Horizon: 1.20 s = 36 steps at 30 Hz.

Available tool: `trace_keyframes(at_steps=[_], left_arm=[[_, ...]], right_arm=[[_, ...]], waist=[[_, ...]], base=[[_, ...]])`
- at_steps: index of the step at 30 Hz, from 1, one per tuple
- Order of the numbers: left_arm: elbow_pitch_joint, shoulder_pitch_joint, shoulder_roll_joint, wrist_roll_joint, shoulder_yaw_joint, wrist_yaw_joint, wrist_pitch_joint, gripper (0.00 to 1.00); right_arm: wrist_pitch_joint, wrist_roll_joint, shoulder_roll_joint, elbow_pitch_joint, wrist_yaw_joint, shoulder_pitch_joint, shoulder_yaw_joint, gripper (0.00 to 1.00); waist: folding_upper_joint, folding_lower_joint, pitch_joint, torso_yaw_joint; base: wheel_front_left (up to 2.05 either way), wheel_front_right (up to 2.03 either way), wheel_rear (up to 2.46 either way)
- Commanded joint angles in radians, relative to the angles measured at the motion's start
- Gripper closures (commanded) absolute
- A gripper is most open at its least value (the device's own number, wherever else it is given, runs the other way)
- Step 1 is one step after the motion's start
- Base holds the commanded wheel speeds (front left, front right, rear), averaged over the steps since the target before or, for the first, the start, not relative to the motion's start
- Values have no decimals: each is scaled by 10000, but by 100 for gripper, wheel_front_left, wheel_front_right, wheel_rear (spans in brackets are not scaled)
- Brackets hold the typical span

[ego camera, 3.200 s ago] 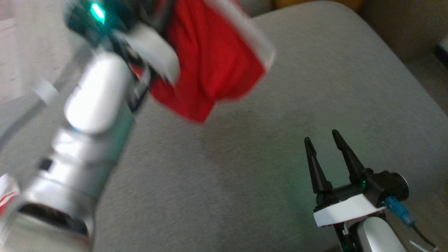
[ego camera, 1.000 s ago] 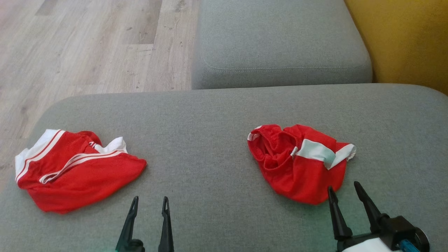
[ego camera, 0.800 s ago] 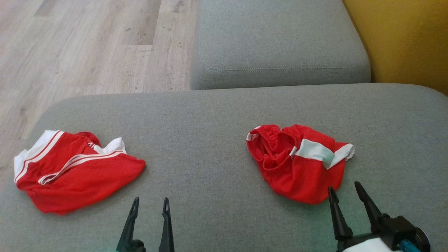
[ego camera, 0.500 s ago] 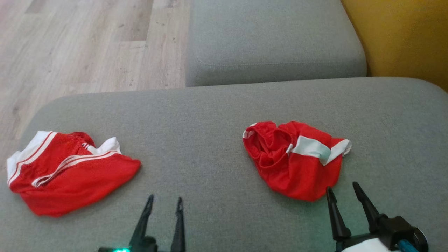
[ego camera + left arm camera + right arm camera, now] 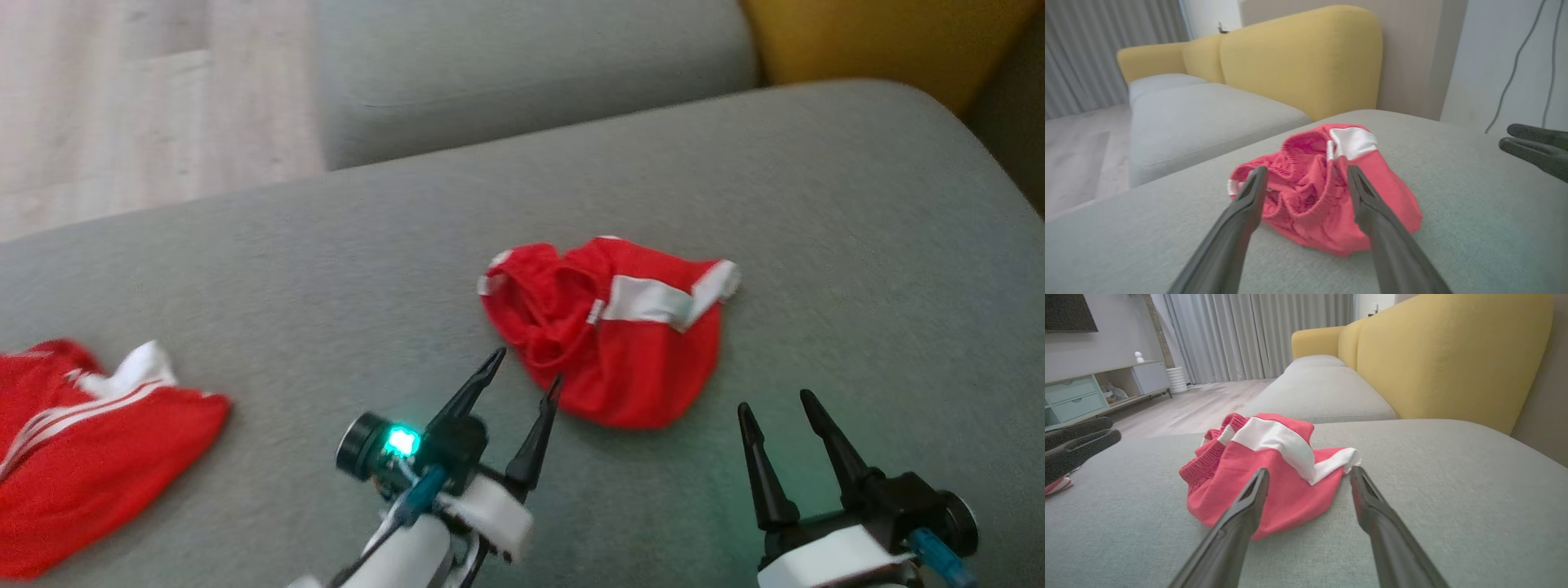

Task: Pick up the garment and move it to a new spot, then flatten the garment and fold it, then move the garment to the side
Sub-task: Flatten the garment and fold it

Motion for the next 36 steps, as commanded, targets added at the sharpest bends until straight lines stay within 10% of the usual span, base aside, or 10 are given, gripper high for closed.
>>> trace_keyframes(at_steps=[1, 14, 36], left_arm=[[-6, -833, -12, -231, 10, 48, 48, 0], [1936, -2695, -12, -1883, -1776, 83, 261, 0], [2033, -3262, -13, -2804, -1679, 835, -154, 0]], right_arm=[[-63, -32, -53, -296, -7, -444, 273, 0], [-63, 151, -53, -337, -7, -719, 298, 0], [-63, 144, -53, -360, -7, -713, 313, 0]], waist=[[0, -2, 458, -645], [0, -2, 1002, -1724], [0, -2, 1063, -1994]], base=[[0, 0, 0], [0, 0, 0], [0, 0, 0]])
